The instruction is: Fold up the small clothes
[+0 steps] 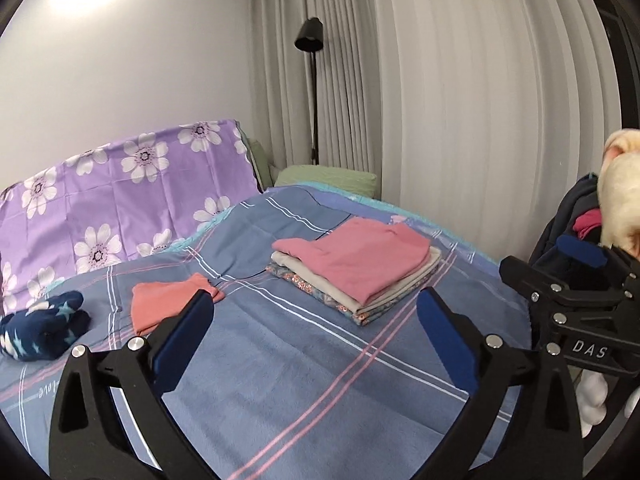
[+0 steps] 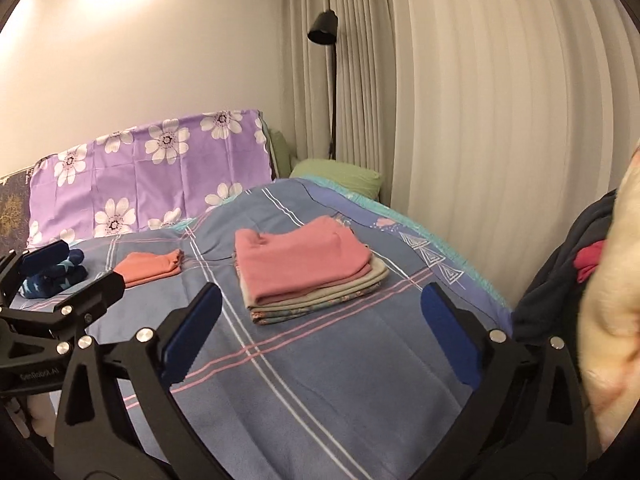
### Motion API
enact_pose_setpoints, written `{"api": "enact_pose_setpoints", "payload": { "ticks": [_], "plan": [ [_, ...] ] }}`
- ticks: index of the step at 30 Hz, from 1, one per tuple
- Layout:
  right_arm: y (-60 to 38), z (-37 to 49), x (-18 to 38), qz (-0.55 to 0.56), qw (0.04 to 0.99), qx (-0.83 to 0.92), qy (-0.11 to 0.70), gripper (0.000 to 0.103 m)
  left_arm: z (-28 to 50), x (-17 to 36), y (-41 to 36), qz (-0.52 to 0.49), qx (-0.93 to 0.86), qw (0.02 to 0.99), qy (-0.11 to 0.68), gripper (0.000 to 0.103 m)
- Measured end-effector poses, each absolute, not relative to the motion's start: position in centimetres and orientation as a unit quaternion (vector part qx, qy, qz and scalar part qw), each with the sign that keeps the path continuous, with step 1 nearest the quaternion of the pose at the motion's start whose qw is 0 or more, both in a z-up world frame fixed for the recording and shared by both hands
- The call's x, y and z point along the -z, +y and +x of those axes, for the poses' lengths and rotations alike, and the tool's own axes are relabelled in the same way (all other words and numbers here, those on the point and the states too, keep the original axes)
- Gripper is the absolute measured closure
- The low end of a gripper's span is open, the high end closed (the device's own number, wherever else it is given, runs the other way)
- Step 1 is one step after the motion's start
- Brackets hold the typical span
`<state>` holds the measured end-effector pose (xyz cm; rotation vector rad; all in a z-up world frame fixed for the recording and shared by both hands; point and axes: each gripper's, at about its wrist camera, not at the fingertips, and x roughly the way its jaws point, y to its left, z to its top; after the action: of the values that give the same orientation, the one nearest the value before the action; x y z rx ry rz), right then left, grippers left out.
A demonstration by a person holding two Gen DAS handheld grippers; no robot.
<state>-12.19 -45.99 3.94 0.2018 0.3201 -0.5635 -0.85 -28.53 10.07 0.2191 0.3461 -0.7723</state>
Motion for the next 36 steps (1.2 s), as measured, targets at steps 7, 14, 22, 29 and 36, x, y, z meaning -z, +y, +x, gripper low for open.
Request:
{"api": "enact_pose_setpoints", "payload": {
  "ticks": [7,14,22,29,36],
  "plan": [
    [-44.1,-14.5,-4.4,0.119,0.941,0.275,0.159,0.002,-2.6,-10.2,-25.5,0.115,0.315,0.923,0.188,0.001],
    [-42.0,-15.2,-4.7,0.123,0.941,0.262,0.174,0.002,-5.3,-10.2,-23.0,0.134,0.306,0.927,0.172,0.001],
    [-41.2,-15.1,-5.3,0.126,0.939,0.264,0.182,0.002,-6.5,-10.0,-21.5,0.132,0.321,0.923,0.168,0.001],
    [-40.7,-14.6,-4.9,0.126,0.936,0.263,0.197,0.002,-6.5,-9.5,-21.6,0.141,0.333,0.915,0.178,0.001],
    [-40.3,-14.2,-4.5,0.124,0.935,0.260,0.207,0.002,-6.5,-8.6,-21.8,0.146,0.341,0.910,0.188,0.001]
  ]
}}
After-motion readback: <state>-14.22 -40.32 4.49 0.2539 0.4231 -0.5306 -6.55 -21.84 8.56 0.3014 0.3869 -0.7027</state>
